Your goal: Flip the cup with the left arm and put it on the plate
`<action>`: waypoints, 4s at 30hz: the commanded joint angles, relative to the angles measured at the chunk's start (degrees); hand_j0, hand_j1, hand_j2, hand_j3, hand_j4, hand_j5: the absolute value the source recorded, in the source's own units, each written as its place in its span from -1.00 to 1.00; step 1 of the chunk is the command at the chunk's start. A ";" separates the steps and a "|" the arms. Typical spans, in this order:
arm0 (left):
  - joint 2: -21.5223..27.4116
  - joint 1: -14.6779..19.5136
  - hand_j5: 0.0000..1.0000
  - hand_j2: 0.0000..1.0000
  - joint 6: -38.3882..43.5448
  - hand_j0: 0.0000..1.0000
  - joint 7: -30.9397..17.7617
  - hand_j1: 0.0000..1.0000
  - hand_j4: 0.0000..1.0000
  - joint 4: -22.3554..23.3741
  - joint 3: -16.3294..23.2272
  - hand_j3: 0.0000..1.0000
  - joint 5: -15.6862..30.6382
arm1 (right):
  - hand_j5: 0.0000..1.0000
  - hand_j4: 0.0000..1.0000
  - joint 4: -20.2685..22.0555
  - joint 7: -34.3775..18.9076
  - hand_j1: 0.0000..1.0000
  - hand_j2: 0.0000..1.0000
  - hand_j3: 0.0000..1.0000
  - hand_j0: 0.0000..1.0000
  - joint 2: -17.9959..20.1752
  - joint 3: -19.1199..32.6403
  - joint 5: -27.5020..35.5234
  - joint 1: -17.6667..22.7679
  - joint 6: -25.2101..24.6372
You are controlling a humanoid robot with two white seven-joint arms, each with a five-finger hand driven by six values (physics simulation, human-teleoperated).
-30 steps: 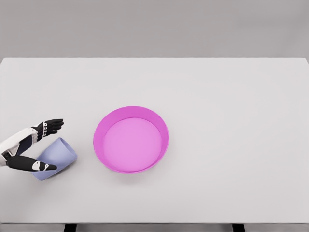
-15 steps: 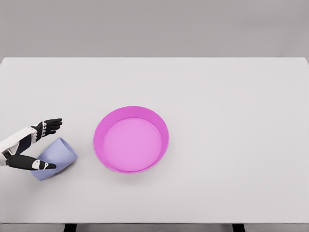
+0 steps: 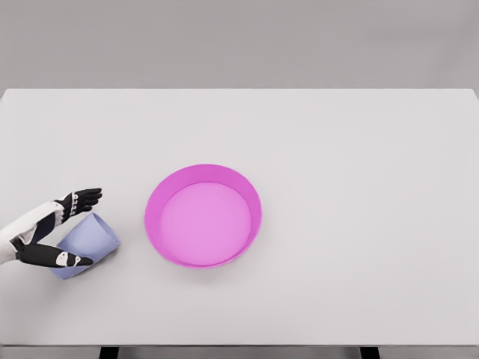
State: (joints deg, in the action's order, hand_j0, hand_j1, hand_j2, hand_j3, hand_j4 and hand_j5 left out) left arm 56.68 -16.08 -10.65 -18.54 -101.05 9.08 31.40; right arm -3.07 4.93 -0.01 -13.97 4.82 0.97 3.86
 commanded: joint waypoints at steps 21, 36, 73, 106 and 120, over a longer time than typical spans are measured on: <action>-0.08 -0.26 1.00 1.00 2.12 1.00 1.32 1.00 1.00 -0.03 0.07 1.00 -0.29 | 1.00 1.00 -0.01 0.00 1.00 1.00 1.00 1.00 0.01 0.00 0.01 0.00 0.00; -0.26 -1.32 0.53 0.53 3.26 0.53 1.40 0.53 0.53 -0.03 0.07 0.53 -0.99 | 1.00 1.00 -0.01 0.00 1.00 1.00 1.00 1.00 0.01 0.00 0.01 0.00 0.00; -20.21 18.28 0.21 0.21 -24.35 0.21 -2.29 0.21 0.21 -0.03 21.33 0.21 15.62 | 1.00 1.00 -0.01 0.00 1.00 1.00 1.00 1.00 0.01 0.00 0.01 0.00 0.00; -30.05 28.39 0.12 0.12 -22.75 0.12 -4.66 0.12 0.12 10.08 29.24 0.12 24.32 | 1.00 1.00 -0.01 -0.09 1.00 1.00 1.00 1.00 0.01 0.00 0.01 0.00 0.00; -29.79 28.04 0.41 0.41 -22.84 0.41 -4.22 0.41 0.41 9.90 29.24 0.41 23.79 | 1.00 1.00 -0.01 0.00 1.00 1.00 1.00 1.00 0.01 0.00 0.01 0.00 0.00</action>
State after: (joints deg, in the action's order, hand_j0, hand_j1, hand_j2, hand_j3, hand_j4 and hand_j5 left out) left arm 26.79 11.87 -33.45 -22.80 -91.09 38.33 55.10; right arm -3.07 4.93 -0.01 -13.98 4.82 0.97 3.86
